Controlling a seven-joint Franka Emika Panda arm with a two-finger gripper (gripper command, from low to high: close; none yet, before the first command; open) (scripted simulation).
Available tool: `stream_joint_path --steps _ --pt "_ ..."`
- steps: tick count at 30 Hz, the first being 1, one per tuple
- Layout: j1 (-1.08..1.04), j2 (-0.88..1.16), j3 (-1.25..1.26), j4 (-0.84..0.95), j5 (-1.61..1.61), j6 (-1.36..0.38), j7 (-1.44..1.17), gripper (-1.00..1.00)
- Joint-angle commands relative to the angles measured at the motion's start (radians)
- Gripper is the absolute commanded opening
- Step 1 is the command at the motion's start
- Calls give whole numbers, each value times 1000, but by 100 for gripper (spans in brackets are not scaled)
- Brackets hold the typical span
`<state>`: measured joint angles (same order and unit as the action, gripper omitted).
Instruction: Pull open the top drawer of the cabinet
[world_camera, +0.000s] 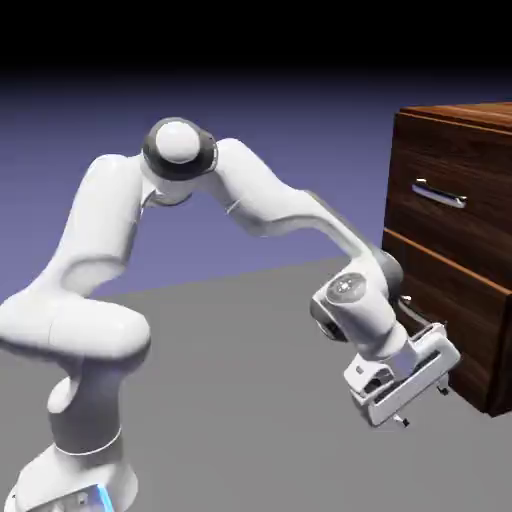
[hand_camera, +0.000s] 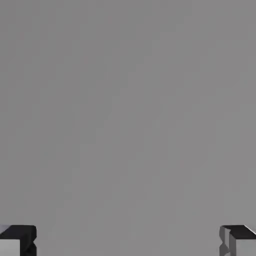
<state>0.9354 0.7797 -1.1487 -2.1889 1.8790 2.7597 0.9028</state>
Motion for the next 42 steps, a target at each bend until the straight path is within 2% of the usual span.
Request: stream_joint_path --steps 1,21,23,29,30,42 --pt "21 31 -27 14 44 -6 4 0" --pt "449 656 -558 302 913 -135 79 0" --pt "455 665 -566 306 926 -137 80 0" --pt "302 666 -538 518 917 -77 115 0" --pt "302 666 -538 518 917 -77 115 -100" --pt "600 672 -597 120 921 -179 62 -100"
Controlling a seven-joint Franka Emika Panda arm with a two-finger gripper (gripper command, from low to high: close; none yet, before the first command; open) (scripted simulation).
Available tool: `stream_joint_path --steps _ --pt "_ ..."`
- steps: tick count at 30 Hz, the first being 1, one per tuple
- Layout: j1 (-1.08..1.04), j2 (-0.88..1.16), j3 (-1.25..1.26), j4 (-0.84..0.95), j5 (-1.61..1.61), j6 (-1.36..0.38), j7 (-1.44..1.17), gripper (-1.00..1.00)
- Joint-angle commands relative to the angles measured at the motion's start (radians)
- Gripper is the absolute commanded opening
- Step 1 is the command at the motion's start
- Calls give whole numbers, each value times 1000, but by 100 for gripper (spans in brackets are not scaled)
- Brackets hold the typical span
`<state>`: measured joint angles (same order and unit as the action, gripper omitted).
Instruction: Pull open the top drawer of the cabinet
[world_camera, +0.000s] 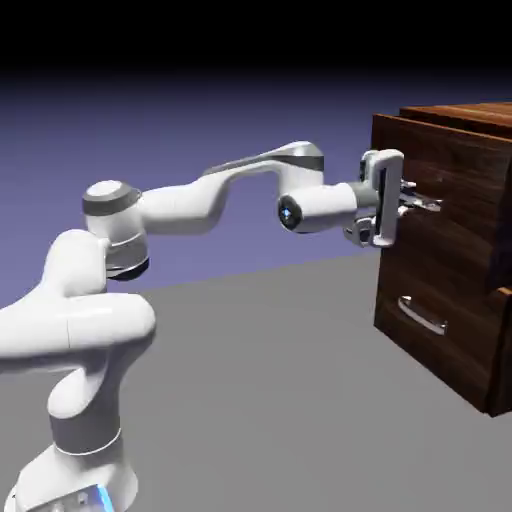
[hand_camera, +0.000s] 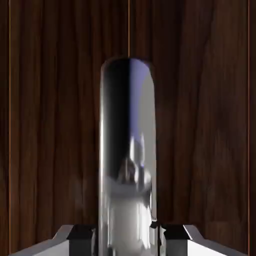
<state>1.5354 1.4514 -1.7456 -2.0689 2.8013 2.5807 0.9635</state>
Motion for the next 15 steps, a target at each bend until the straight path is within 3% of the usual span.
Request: stream_joint_path --steps 1,15 --pt "30 1 -6 -36 -3 -7 -3 -100" --pt "513 44 -119 -519 -89 -10 -15 -100"
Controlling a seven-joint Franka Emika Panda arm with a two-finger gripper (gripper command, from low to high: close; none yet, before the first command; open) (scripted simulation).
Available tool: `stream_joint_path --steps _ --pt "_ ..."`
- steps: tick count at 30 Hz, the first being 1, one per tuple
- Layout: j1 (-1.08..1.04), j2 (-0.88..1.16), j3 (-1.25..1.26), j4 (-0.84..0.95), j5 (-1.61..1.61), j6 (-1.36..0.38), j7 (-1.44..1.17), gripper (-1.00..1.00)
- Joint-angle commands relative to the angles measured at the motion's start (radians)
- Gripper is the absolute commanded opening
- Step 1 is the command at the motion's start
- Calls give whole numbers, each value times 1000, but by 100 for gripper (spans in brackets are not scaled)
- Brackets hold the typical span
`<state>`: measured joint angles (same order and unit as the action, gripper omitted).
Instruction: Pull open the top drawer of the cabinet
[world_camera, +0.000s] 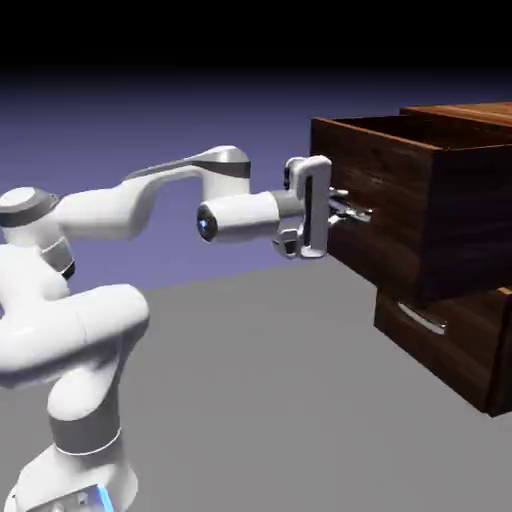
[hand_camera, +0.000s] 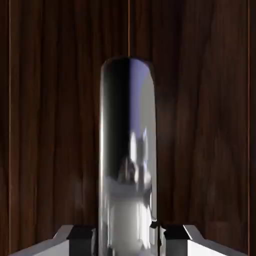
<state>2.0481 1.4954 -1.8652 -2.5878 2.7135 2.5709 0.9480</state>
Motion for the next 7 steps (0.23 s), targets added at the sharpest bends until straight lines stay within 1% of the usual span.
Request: stream_joint_path --steps 1,3,4,5,7 --pt "36 5 -8 -28 -11 8 3 -100" --pt "97 13 -23 -74 -29 23 8 -100" --pt "97 13 -23 -74 -29 23 8 100" --pt "97 13 -23 -74 -29 23 8 100" --pt "170 23 -38 -120 -53 50 17 100"
